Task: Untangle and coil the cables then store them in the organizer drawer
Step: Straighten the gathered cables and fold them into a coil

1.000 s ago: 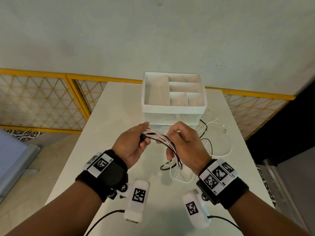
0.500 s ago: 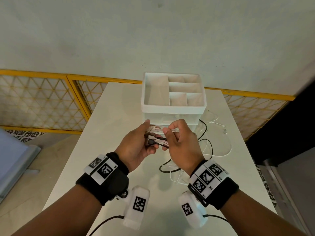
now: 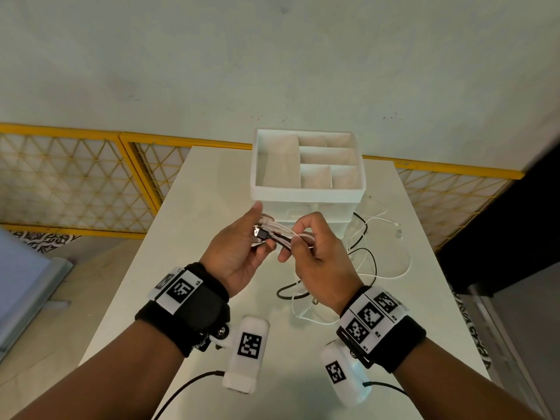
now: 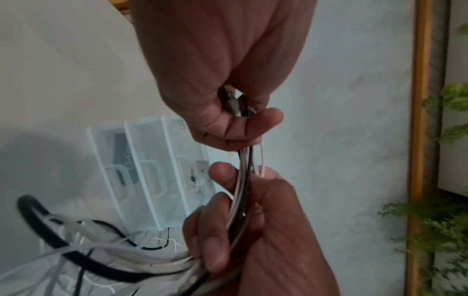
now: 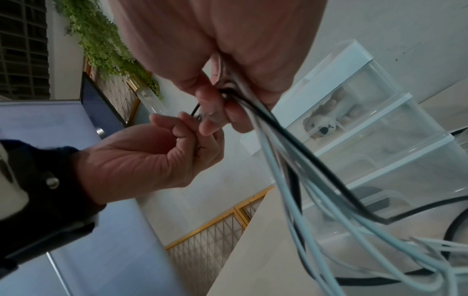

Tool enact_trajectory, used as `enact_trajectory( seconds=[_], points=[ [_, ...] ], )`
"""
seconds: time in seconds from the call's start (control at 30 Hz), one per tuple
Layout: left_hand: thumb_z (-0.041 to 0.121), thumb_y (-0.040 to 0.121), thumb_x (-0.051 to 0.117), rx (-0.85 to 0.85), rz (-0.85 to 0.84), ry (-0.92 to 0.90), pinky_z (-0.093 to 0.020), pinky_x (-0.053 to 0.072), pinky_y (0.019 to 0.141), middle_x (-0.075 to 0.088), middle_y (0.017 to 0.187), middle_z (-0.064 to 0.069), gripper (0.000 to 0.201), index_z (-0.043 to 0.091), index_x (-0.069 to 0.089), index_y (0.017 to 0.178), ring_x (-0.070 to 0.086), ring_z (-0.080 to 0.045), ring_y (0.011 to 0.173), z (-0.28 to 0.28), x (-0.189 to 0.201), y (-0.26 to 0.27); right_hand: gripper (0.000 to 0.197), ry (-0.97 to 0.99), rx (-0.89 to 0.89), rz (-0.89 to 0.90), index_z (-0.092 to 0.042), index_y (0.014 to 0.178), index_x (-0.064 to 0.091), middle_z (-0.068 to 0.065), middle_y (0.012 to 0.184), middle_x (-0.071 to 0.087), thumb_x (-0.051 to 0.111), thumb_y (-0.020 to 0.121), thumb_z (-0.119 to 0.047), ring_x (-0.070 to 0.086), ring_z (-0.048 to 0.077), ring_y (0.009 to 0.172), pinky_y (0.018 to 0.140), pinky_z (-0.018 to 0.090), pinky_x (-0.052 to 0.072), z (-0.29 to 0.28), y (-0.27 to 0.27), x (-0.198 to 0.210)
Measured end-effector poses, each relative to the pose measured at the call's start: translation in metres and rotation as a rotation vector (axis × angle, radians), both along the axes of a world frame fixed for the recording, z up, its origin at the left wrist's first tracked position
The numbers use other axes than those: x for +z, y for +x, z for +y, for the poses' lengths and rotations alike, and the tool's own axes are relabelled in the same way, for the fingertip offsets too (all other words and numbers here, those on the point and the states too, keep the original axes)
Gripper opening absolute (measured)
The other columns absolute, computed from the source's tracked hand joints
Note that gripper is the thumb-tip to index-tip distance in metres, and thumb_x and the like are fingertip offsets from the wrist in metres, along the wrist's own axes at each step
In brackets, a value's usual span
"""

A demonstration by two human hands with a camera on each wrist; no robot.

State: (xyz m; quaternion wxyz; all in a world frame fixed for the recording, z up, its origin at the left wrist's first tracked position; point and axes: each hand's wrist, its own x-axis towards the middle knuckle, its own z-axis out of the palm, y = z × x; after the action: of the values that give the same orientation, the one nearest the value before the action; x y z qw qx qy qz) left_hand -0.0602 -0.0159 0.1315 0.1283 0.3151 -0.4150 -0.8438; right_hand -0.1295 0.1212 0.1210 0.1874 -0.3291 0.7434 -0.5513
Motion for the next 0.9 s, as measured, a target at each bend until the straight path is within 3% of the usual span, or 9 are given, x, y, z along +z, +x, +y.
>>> enact_trajectory(
  seconds=[0.13,0.3,0.47,0.57,0.63,0.73,0.8,0.9],
  points=[
    [0.025,0.094,0.061,0.008,-0.014,-0.019,-0.016,0.044,0.041,0.056,0.071,-0.009,0.019,0.007,0.064,0.087,0.050,-0.013,0.046,0.000,-0.001,0.001,0.012,-0.015,0.004,-0.009,-0.022,0.090,0.052,0.005,0.077,0.073,0.059,0.094,-0.014,0.043,0.005,0.043,0.047,0.023,0.036,0.003,-0.002,0.002],
    [0.036,0.101,0.049,-0.089,0.007,-0.165,-0.020,0.041,0.043,0.059,0.072,-0.009,0.036,0.006,0.069,0.104,0.048,-0.015,0.053,0.005,0.001,0.003,0.005,-0.026,-0.038,0.016,-0.023,0.091,0.061,0.008,0.072,0.071,0.066,0.094,-0.023,0.046,0.004,0.043,0.044,0.018,0.037,0.001,-0.001,0.002],
    [0.041,0.097,0.056,-0.075,-0.007,-0.303,-0.022,0.039,0.043,0.055,0.071,-0.013,0.042,0.000,0.065,0.098,0.046,-0.017,0.052,0.007,-0.002,0.006,0.004,-0.026,-0.055,0.021,-0.029,0.090,0.066,0.008,0.068,0.068,0.068,0.092,-0.028,0.054,0.008,0.053,0.050,0.021,0.045,-0.005,0.002,-0.003],
    [0.033,0.094,0.064,-0.002,-0.032,-0.330,-0.022,0.035,0.042,0.051,0.067,-0.015,0.031,0.003,0.062,0.088,0.040,-0.017,0.047,0.007,-0.003,0.007,0.018,-0.032,-0.004,0.006,-0.035,0.109,0.066,0.006,0.071,0.070,0.069,0.092,-0.029,0.065,0.018,0.067,0.062,0.024,0.052,-0.006,0.004,-0.002],
    [0.030,0.093,0.066,0.001,-0.030,-0.312,-0.022,0.035,0.043,0.049,0.066,-0.014,0.027,0.003,0.061,0.089,0.036,-0.017,0.044,0.006,-0.002,0.008,0.031,-0.005,0.023,-0.001,-0.033,0.119,0.062,0.005,0.076,0.070,0.070,0.090,-0.034,0.066,0.019,0.074,0.067,0.023,0.054,-0.006,0.003,-0.003],
    [0.029,0.093,0.065,-0.084,-0.021,-0.300,-0.022,0.037,0.044,0.050,0.073,-0.018,0.024,0.005,0.061,0.095,0.038,-0.018,0.048,0.003,-0.001,0.010,0.027,0.038,0.042,0.016,-0.029,0.113,0.063,0.004,0.079,0.071,0.070,0.089,-0.038,0.067,0.020,0.076,0.073,0.034,0.056,-0.006,0.001,-0.004],
    [0.026,0.096,0.060,-0.145,-0.025,-0.285,-0.023,0.036,0.043,0.049,0.079,-0.018,0.022,0.005,0.060,0.099,0.042,-0.017,0.050,0.003,0.000,0.011,0.021,0.051,0.060,0.027,-0.030,0.109,0.063,0.006,0.078,0.070,0.071,0.089,-0.034,0.065,0.018,0.071,0.068,0.034,0.054,-0.005,-0.001,-0.003],
    [0.031,0.100,0.050,-0.206,-0.038,-0.195,-0.023,0.036,0.042,0.049,0.080,-0.017,0.028,0.004,0.061,0.099,0.045,-0.015,0.051,0.002,0.002,0.012,0.022,0.036,0.094,0.020,-0.033,0.107,0.065,0.005,0.077,0.072,0.073,0.087,-0.029,0.059,0.007,0.061,0.060,0.023,0.047,-0.004,-0.002,-0.001]
  ],
)
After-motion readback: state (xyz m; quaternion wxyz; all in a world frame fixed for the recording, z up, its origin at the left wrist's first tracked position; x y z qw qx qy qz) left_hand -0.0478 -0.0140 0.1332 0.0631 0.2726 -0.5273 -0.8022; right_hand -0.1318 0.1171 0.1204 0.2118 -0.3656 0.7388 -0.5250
